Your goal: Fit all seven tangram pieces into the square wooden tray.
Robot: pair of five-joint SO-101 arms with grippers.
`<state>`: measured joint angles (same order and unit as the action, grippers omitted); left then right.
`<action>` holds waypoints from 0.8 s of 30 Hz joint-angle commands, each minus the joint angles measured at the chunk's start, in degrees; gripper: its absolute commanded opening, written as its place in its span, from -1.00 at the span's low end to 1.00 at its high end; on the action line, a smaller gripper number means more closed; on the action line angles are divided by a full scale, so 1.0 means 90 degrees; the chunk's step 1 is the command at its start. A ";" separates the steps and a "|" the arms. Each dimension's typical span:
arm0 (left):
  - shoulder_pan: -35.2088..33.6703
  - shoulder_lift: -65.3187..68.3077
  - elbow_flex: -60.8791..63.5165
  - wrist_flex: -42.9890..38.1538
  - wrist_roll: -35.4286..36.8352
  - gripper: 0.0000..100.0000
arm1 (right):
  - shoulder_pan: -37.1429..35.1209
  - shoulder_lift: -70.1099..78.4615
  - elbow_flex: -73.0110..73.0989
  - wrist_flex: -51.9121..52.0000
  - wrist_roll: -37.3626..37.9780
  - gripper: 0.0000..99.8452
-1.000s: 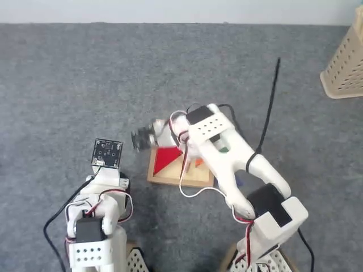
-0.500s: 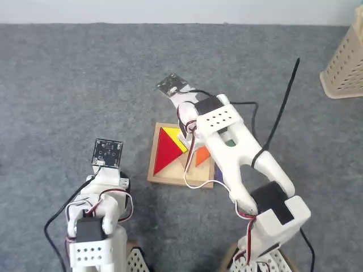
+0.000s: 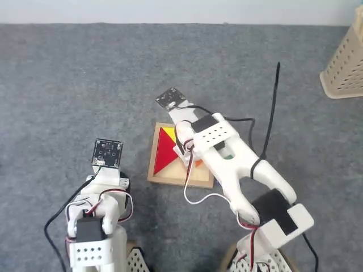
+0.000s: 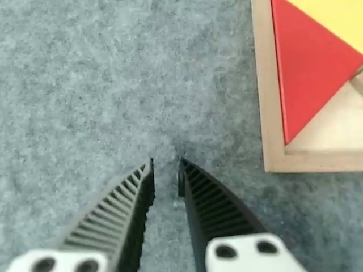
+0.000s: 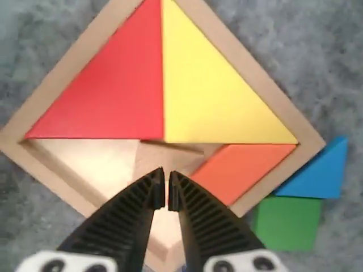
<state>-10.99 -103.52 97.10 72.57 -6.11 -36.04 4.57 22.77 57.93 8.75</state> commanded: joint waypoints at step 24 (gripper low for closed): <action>0.0020 -0.0137 -0.0063 0.0000 0.0049 -0.86 | 0.1001 0.1578 -0.1465 0.0220 0.0440 -0.99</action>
<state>-10.99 -103.52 97.10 72.57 -6.11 -30.24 17.58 11.96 59.69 11.30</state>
